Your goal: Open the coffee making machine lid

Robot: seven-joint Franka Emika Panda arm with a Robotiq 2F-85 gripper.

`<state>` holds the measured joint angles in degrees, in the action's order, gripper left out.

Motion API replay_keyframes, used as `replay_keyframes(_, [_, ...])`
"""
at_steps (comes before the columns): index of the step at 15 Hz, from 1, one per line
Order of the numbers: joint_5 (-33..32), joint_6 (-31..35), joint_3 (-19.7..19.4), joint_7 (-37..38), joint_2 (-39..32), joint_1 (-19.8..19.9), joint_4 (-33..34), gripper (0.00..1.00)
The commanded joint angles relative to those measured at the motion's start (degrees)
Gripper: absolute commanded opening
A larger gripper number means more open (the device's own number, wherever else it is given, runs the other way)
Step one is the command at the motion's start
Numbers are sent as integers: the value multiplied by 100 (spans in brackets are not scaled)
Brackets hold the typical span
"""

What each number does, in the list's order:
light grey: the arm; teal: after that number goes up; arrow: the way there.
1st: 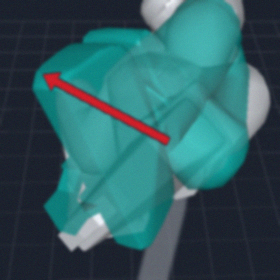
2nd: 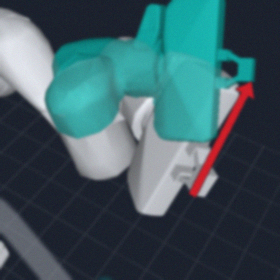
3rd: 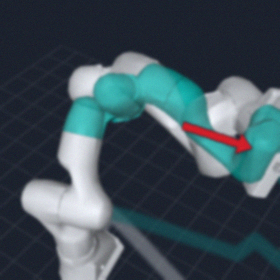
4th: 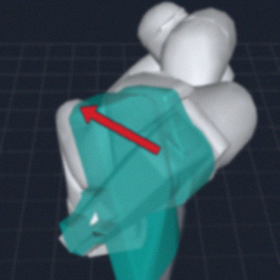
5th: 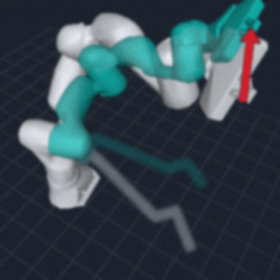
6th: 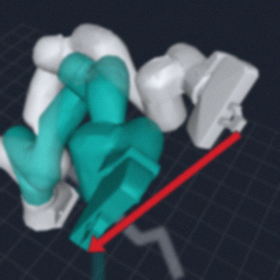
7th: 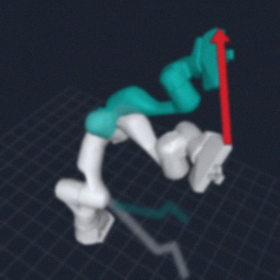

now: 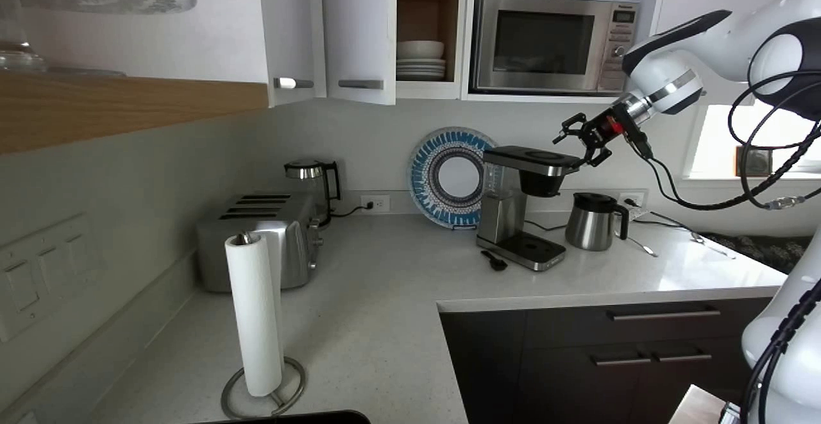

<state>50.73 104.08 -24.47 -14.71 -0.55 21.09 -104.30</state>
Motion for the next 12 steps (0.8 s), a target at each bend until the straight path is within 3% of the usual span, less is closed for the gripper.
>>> replay_keyframes(1, [319,-121,29,-106,-99,123,124,100])
replay_keyframes(12, [676,-324,26,-238,-6,223,146,100])
